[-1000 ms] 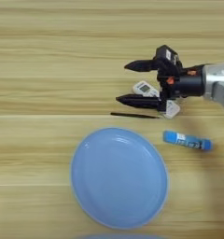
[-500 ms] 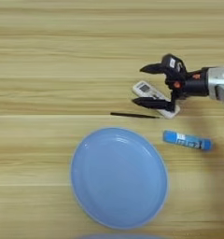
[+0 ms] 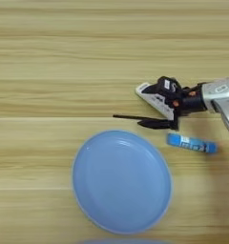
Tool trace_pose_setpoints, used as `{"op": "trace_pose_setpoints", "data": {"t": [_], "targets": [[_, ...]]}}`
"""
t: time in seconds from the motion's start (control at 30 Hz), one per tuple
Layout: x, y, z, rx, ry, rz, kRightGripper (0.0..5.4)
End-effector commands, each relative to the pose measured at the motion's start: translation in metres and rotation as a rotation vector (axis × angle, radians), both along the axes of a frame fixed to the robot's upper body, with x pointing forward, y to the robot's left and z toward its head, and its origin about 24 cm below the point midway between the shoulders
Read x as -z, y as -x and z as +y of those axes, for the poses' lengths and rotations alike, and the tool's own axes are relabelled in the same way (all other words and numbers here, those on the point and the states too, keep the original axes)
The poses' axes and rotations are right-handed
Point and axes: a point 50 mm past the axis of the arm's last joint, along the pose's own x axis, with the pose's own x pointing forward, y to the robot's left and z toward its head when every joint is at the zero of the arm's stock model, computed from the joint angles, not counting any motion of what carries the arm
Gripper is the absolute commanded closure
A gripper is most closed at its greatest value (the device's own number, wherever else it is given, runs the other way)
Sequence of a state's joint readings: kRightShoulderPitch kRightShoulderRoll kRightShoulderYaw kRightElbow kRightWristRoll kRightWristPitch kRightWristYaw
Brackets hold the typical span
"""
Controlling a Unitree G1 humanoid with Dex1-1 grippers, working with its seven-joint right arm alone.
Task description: Move the objects on the table
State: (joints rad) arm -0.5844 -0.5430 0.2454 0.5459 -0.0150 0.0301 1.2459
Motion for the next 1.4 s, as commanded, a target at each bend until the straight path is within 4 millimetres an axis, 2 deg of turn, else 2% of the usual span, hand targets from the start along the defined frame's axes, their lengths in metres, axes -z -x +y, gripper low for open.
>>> {"op": "trace_pose_setpoints", "data": {"t": [0.03, 0.2, 0.4, 0.7, 1.4], "targets": [[-0.026, -0.014, 0.004, -0.028, 0.034, -0.125, 0.03], [-0.012, -0.015, 0.005, -0.029, 0.067, -0.094, 0.03], [-0.002, -0.017, 0.003, -0.015, 0.093, -0.082, 0.67], [0.003, -0.018, 0.000, -0.014, 0.101, -0.081, 1.51], [0.005, -0.021, -0.005, 0.033, 0.091, -0.059, 3.91]]}}
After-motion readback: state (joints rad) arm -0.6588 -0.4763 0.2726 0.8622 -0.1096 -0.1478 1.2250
